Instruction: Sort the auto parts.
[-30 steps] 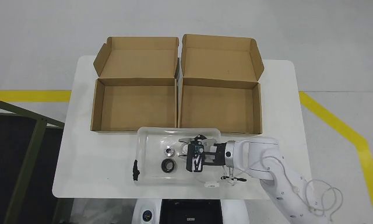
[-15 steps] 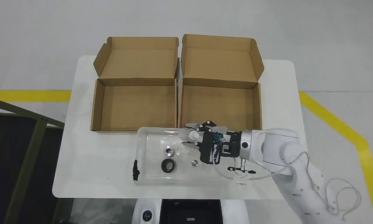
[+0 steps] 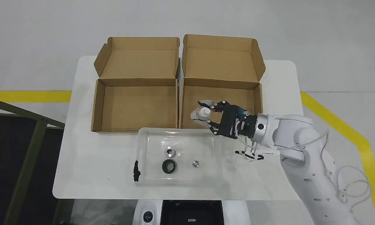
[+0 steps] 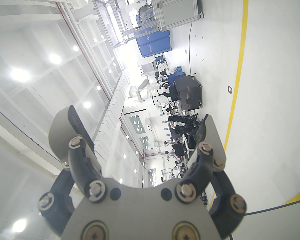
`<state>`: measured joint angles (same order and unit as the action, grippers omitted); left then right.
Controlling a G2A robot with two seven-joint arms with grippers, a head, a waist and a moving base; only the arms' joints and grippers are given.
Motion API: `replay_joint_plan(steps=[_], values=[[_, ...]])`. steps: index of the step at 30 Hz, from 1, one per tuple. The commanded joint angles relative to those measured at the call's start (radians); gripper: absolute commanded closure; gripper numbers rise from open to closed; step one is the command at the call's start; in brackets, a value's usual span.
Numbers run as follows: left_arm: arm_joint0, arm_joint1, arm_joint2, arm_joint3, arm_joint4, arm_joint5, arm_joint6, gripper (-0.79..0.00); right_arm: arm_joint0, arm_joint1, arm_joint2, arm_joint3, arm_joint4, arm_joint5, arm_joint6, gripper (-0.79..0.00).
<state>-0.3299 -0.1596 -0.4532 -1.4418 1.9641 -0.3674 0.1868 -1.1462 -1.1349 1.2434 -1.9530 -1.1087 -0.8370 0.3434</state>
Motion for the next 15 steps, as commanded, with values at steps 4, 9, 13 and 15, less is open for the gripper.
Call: replay_joint_plan(steps=[4, 9, 13, 15], values=[[0.000, 0.000, 0.000, 0.000, 0.000, 0.000, 0.000, -0.785, 0.048, -0.003, -0.017, 0.067, 0.016, 0.017, -0.011, 0.000], [0.000, 0.000, 0.000, 0.000, 0.000, 0.000, 0.000, -0.785, 0.112, -0.010, -0.055, 0.151, 0.026, 0.046, -0.011, 0.000], [0.000, 0.000, 0.000, 0.000, 0.000, 0.000, 0.000, -0.785, 0.168, -0.019, -0.094, 0.218, 0.028, 0.066, -0.012, 0.000], [0.000, 0.000, 0.000, 0.000, 0.000, 0.000, 0.000, -0.785, 0.194, -0.023, -0.113, 0.251, 0.026, 0.075, -0.012, 0.000]])
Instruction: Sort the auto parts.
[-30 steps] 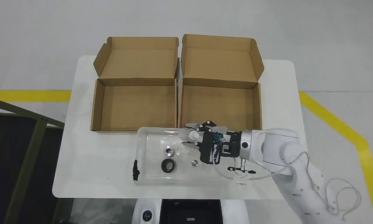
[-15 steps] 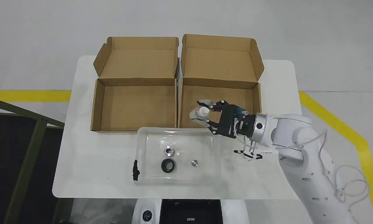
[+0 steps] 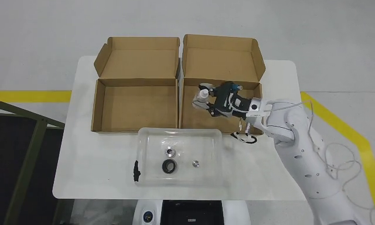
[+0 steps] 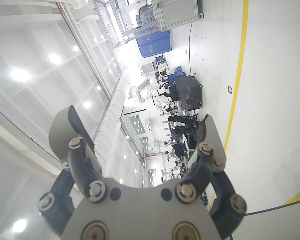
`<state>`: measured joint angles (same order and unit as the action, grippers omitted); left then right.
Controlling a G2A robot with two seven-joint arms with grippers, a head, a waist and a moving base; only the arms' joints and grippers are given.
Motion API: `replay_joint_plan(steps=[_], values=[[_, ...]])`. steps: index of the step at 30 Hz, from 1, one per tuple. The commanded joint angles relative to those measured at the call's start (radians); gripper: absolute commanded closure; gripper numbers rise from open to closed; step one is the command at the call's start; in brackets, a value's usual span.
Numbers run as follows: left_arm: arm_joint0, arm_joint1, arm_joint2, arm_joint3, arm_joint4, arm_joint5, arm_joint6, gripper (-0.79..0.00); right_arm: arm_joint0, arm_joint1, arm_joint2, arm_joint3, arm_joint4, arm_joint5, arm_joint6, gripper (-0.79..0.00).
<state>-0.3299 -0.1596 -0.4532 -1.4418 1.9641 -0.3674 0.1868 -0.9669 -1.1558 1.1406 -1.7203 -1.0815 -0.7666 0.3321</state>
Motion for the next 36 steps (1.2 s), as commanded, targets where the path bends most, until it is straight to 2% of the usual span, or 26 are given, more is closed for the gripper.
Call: replay_joint_plan(steps=[1, 16, 25, 31, 32, 33, 35, 36], values=[[0.000, 0.000, 0.000, 0.000, 0.000, 0.000, 0.000, -0.785, 0.027, -0.005, -0.020, 0.036, -0.002, 0.010, -0.003, 0.000], [0.000, 0.000, 0.000, 0.000, 0.000, 0.000, 0.000, -0.785, 0.207, -0.054, -0.172, 0.321, -0.026, 0.093, -0.041, 0.000], [0.000, 0.000, 0.000, 0.000, 0.000, 0.000, 0.000, -0.785, 0.256, -0.083, -0.250, 0.455, -0.109, 0.158, -0.111, 0.000], [0.000, 0.000, 0.000, 0.000, 0.000, 0.000, 0.000, -0.785, 0.265, -0.098, -0.278, 0.495, -0.123, 0.173, -0.141, 0.000], [0.000, 0.000, 0.000, 0.000, 0.000, 0.000, 0.000, -0.785, 0.265, -0.099, -0.280, 0.497, -0.124, 0.174, -0.142, -0.052], [0.000, 0.000, 0.000, 0.000, 0.000, 0.000, 0.000, -0.785, 0.264, -0.101, -0.283, 0.503, -0.124, 0.175, -0.144, -0.265], [0.000, 0.000, 0.000, 0.000, 0.000, 0.000, 0.000, -0.785, 0.264, -0.103, -0.285, 0.509, -0.125, 0.173, -0.144, -0.489], [0.000, 0.000, 0.000, 0.000, 0.000, 0.000, 0.000, -0.785, 0.265, -0.104, -0.287, 0.514, -0.126, 0.172, -0.143, -0.659]])
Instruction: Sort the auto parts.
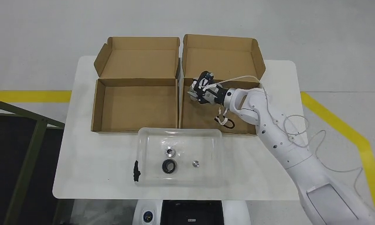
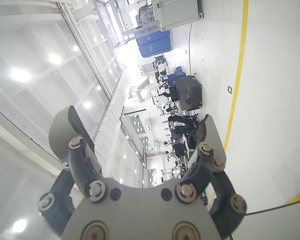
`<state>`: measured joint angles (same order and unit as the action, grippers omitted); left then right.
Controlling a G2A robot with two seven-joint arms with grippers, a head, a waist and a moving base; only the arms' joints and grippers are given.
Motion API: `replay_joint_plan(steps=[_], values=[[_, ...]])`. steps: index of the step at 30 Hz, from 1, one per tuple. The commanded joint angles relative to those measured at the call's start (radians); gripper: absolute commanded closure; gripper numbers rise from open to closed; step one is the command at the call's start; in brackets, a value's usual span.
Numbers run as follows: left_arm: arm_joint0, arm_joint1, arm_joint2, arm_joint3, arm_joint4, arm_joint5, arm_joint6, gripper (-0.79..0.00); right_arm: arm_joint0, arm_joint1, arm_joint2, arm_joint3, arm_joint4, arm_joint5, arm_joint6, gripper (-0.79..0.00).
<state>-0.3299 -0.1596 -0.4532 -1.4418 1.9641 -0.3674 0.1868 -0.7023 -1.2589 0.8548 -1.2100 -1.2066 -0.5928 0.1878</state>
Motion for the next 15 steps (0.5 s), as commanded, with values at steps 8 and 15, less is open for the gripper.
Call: replay_joint_plan(steps=[8, 15], values=[[0.000, 0.000, 0.000, 0.000, 0.000, 0.000, 0.000, -0.785, -0.007, 0.001, 0.012, -0.031, -0.018, -0.027, 0.017, -0.785], [0.000, 0.000, 0.000, 0.000, 0.000, 0.000, 0.000, -0.785, -0.064, 0.036, 0.107, -0.225, -0.047, -0.075, 0.085, -0.785]])
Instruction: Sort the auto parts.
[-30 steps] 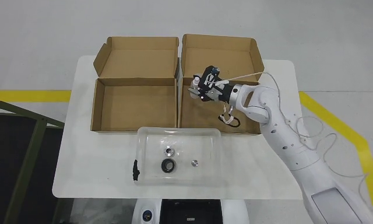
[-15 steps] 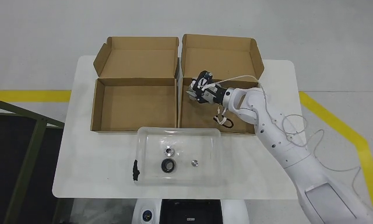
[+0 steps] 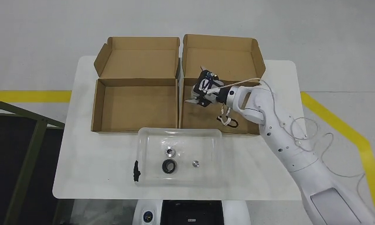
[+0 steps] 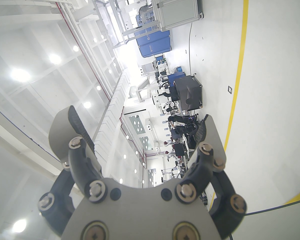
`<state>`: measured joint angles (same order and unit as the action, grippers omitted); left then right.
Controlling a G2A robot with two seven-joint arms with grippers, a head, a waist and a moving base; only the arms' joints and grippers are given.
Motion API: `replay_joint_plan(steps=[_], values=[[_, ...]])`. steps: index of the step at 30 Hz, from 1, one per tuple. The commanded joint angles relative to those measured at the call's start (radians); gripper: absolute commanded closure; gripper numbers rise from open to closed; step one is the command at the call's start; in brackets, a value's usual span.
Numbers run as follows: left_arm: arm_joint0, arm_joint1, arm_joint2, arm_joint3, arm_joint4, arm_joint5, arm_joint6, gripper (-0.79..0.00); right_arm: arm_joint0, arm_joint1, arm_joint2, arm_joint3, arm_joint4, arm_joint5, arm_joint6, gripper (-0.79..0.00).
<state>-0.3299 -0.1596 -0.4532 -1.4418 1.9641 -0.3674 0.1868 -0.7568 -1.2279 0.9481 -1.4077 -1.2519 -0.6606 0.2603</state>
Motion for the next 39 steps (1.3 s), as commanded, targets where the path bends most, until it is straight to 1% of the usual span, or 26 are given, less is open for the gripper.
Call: replay_joint_plan(steps=[1, 6, 10, 16, 20, 23, 30, 39], values=[[0.000, 0.000, 0.000, 0.000, 0.000, 0.000, 0.000, -0.785, -0.023, 0.010, 0.030, -0.057, 0.003, -0.016, 0.026, -0.785], [0.000, 0.000, 0.000, 0.000, 0.000, 0.000, 0.000, -0.785, -0.102, 0.032, 0.092, -0.214, 0.031, -0.053, 0.103, -0.785], [0.000, 0.000, 0.000, 0.000, 0.000, 0.000, 0.000, -0.785, -0.162, 0.045, 0.119, -0.318, 0.048, -0.069, 0.164, -0.785], [0.000, 0.000, 0.000, 0.000, 0.000, 0.000, 0.000, -0.785, -0.241, 0.059, 0.112, -0.442, 0.097, -0.117, 0.302, -0.785], [0.000, 0.000, 0.000, 0.000, 0.000, 0.000, 0.000, -0.785, -0.288, 0.066, 0.098, -0.503, 0.104, -0.131, 0.356, -0.785], [0.000, 0.000, 0.000, 0.000, 0.000, 0.000, 0.000, -0.785, -0.324, 0.072, 0.081, -0.545, 0.098, -0.148, 0.387, -0.785], [0.000, 0.000, 0.000, 0.000, 0.000, 0.000, 0.000, -0.785, -0.390, 0.085, 0.071, -0.607, 0.061, -0.164, 0.415, -0.785], [0.000, 0.000, 0.000, 0.000, 0.000, 0.000, 0.000, -0.785, -0.441, 0.099, 0.067, -0.636, -0.002, -0.172, 0.435, -0.785]])
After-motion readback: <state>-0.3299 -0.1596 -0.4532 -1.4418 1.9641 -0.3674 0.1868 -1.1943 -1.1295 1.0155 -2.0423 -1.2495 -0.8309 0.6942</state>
